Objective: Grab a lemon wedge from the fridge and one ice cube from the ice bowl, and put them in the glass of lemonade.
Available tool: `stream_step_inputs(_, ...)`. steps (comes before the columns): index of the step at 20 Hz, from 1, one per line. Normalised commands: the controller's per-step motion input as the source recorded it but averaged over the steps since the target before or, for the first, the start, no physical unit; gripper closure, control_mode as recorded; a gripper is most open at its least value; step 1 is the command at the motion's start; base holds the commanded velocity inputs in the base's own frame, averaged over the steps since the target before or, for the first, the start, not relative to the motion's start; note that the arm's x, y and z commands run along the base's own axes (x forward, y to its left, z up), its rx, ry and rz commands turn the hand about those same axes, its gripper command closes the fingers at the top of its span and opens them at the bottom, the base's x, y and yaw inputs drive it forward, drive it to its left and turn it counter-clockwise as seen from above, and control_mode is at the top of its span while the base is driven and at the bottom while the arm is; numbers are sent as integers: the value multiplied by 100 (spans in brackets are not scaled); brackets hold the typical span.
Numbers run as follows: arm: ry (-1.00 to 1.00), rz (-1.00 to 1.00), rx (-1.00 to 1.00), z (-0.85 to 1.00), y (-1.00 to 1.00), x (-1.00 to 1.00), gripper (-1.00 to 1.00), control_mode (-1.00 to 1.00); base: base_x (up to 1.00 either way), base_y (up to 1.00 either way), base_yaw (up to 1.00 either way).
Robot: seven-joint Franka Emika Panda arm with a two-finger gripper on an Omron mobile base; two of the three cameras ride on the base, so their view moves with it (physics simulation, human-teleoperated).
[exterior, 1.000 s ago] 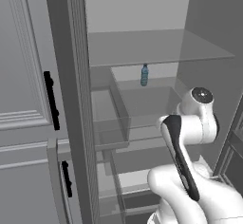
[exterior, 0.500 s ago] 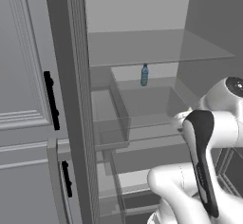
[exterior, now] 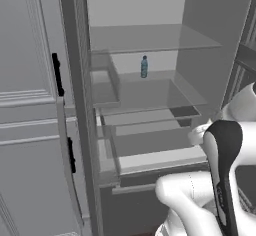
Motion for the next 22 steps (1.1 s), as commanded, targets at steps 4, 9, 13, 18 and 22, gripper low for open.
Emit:
stream_step_inputs(4,0,0,0,0,0,0,100,100,-100,9,10)
stream_step_inputs(9,0,0,0,0,0,0,100,100,-79,18,31)
stream_step_inputs(13,0,0,0,0,0,0,100,100,-59,30,38)
stream_step_inputs(18,0,0,0,0,0,0,100,100,-24,67,28)
stream_step_inputs(22,0,0,0,0,0,0,100,100,1,99,14)
